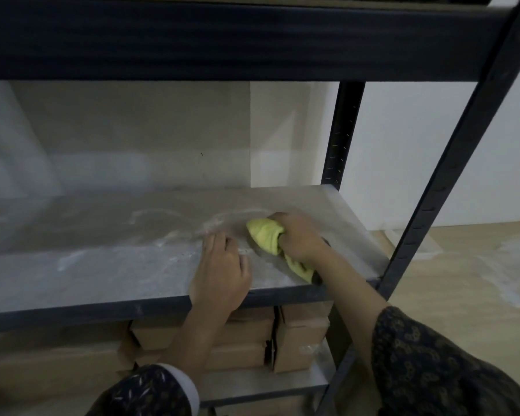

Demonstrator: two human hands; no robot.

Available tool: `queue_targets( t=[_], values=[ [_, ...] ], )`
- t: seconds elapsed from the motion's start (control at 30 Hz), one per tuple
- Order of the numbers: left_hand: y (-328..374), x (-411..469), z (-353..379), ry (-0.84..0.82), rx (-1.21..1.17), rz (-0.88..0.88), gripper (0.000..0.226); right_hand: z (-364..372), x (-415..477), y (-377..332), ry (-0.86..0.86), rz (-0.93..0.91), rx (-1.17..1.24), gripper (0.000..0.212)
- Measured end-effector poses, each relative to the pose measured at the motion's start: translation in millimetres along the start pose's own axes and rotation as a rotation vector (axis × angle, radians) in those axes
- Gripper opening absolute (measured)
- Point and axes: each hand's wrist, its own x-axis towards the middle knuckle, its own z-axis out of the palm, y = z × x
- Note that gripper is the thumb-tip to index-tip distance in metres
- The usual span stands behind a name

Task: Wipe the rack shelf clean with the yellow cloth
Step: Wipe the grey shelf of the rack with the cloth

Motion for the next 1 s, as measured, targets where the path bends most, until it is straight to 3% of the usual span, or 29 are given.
queue_targets(
  t=[0.13, 0.23, 0.4, 0.53, 0.67, 0.73, 0.83, 1.0],
  values=[
    [-0.5, -1.2, -0.6, -0.010, 0.011, -0.009, 0.038, -30.8, -19.4, 39.4, 0.258, 0.307, -0.021, 0.046],
    [-0.5, -1.0, -0.5, -0.018, -0.003, -0.025, 0.039, -19.2, -29.0, 48.1, 0.225, 0.401, -0.170, 0.033],
    [-3.6, 2.0, 1.5, 0.067, -0.174, -0.030, 0.030, 25.4, -31.1, -3.7, 0.167, 0.273, -0.155, 0.038],
    [-5.3, 2.9, -8.2, 0.271, -0.467, -0.107, 0.036, 34.5, -29.4, -39.8, 0.091, 0.162, -0.067, 0.030],
    [-9.4, -1.9, -23.7, 0.383, -0.616, -0.221, 0.038, -11.0, -35.2, -12.5, 0.264, 0.253, 0.039, 0.031],
    [-10.7, -4.5, -27.7, 0.405, -0.648, -0.236, 0.041, -24.4, -40.0, 13.6, 0.327, 0.349, 0.024, 0.034],
    [-7.4, -7.4, -34.3, 0.402, -0.686, -0.228, 0.043, -11.2, -48.1, 20.4, 0.218, 0.405, -0.090, 0.027],
    [-0.7, -15.6, -43.7, 0.418, -0.725, -0.189, 0.041, 33.9, -51.1, -37.2, 0.164, 0.202, -0.102, 0.027]
  ],
)
